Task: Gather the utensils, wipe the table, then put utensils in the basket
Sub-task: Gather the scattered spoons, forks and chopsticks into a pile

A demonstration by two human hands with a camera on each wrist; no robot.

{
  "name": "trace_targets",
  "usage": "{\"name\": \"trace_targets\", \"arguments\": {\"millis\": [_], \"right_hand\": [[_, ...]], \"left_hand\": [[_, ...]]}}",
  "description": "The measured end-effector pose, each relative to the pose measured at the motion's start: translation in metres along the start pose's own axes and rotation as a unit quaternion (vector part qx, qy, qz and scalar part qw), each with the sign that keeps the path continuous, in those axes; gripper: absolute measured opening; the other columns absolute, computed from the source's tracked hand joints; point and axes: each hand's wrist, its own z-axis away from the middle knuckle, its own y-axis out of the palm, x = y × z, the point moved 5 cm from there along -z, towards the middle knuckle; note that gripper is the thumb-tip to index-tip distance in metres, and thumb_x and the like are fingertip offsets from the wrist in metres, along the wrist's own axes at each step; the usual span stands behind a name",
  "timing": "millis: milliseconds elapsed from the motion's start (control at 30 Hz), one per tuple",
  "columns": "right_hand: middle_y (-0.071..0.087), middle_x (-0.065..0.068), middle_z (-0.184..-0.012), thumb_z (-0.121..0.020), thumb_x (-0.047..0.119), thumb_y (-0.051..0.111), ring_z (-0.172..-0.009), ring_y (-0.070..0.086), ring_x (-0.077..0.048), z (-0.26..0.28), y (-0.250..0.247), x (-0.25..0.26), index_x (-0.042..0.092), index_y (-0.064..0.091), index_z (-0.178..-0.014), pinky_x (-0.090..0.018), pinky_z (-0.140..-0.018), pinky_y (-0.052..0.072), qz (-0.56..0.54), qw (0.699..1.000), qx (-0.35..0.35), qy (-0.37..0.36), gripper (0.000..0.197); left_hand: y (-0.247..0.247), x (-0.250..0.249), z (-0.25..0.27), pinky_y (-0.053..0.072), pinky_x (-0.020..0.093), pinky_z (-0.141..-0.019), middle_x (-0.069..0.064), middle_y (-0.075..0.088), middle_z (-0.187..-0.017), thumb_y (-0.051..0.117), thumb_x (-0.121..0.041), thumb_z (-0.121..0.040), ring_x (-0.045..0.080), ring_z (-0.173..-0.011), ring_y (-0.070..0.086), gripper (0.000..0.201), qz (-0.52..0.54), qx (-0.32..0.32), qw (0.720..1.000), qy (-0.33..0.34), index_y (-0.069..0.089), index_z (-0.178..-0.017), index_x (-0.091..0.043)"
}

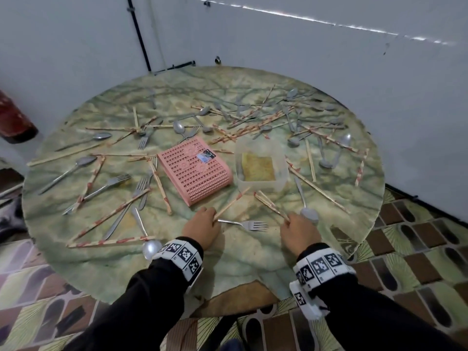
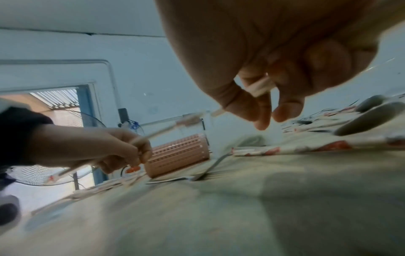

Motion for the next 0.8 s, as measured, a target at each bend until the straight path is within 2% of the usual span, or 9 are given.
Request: {"name": "trace_targets", "arguments": {"millis": [100,167,233,367,500,633,700,733,800], "right_hand": [[0.050,-0.012,-0.118,-0.091,0.025,0.044,-0.109,0.053,-0.033,-0.012,-0.002,-0.003,0.009,0.051,-0.114,-0.038,-0.089,0.042,0.019,1.000,-0.005,0.015,0.029],[0.049,-0.009,-0.122,-0.090,0.024,0.046,-0.111,0.052,-0.030,-0.017,-0.001,-0.003,0.012,0.049,-0.118,-0.038,-0.094,0.041,0.054,0.999,-0.008,0.005,0.031],[0.048,-0.008,-0.124,-0.090,0.020,0.046,-0.112,0.052,-0.027,-0.020,0.003,-0.001,0.013,0.049,-0.122,-0.036,-0.093,0.041,0.097,0.995,0.013,-0.017,0.032],[0.052,-0.008,-0.120,-0.091,0.012,0.045,-0.110,0.054,-0.027,-0.022,0.002,-0.002,0.009,0.056,-0.116,-0.035,-0.090,0.045,0.104,0.994,0.026,-0.025,0.028],[0.061,-0.011,-0.114,-0.091,0.010,0.044,-0.110,0.056,-0.028,-0.023,0.005,-0.005,0.007,0.061,-0.110,-0.031,-0.093,0.045,0.095,0.993,0.066,-0.008,0.026],[0.062,-0.009,-0.105,-0.091,0.019,0.045,-0.103,0.058,-0.028,-0.028,0.008,-0.010,0.007,0.056,-0.105,-0.032,-0.088,0.045,0.045,0.989,0.140,-0.031,0.021],[0.056,-0.002,-0.085,-0.094,0.022,0.043,-0.095,0.056,-0.027,-0.032,-0.002,-0.016,0.013,0.049,-0.091,-0.030,-0.079,0.042,0.027,0.987,0.146,-0.061,0.011],[0.051,0.000,-0.077,-0.094,0.023,0.044,-0.087,0.053,-0.025,-0.034,-0.011,-0.020,0.015,0.044,-0.083,-0.030,-0.071,0.039,0.014,0.987,0.143,-0.075,0.013],[0.051,0.000,-0.077,-0.090,0.023,0.051,-0.080,0.051,-0.022,-0.043,-0.033,-0.032,0.018,0.043,-0.080,-0.029,-0.065,0.036,0.011,0.987,0.120,-0.101,0.014]], "left_hand": [[0.006,-0.004,-0.018,0.041,0.038,-0.090,0.015,0.054,-0.112,0.050,-0.017,-0.089,0.033,-0.106,0.053,0.025,-0.022,0.003,0.999,0.023,0.055,-0.111,-0.005],[0.015,-0.004,-0.023,0.041,0.037,-0.092,0.011,0.051,-0.116,0.051,-0.023,-0.091,0.030,-0.109,0.054,0.032,-0.044,0.029,0.998,0.032,0.053,-0.121,-0.013],[0.026,-0.002,-0.027,0.040,0.035,-0.096,0.009,0.046,-0.120,0.052,-0.029,-0.091,0.029,-0.111,0.053,0.038,-0.063,0.064,0.995,0.043,0.051,-0.127,-0.018],[0.029,-0.003,-0.033,0.040,0.037,-0.095,0.010,0.047,-0.118,0.054,-0.035,-0.091,0.028,-0.110,0.053,0.036,-0.087,0.090,0.991,0.054,0.057,-0.118,-0.012],[0.027,-0.008,-0.038,0.042,0.036,-0.091,0.011,0.050,-0.118,0.052,-0.028,-0.091,0.028,-0.112,0.054,0.031,-0.159,0.104,0.980,0.067,0.058,-0.111,-0.005],[0.031,-0.010,-0.042,0.041,0.036,-0.094,0.012,0.050,-0.119,0.049,-0.024,-0.092,0.029,-0.112,0.053,0.030,-0.193,0.122,0.972,0.055,0.057,-0.113,-0.005],[0.032,-0.012,-0.040,0.041,0.037,-0.094,0.011,0.049,-0.119,0.048,-0.025,-0.093,0.029,-0.112,0.053,0.029,-0.199,0.133,0.970,0.046,0.057,-0.114,-0.006],[0.032,-0.011,-0.040,0.041,0.037,-0.095,0.011,0.048,-0.120,0.049,-0.025,-0.093,0.029,-0.112,0.052,0.029,-0.195,0.139,0.970,0.038,0.057,-0.114,-0.007],[0.034,-0.010,-0.039,0.042,0.038,-0.096,0.012,0.047,-0.120,0.050,-0.024,-0.092,0.030,-0.111,0.052,0.027,-0.175,0.155,0.972,0.021,0.057,-0.113,-0.008]]}}
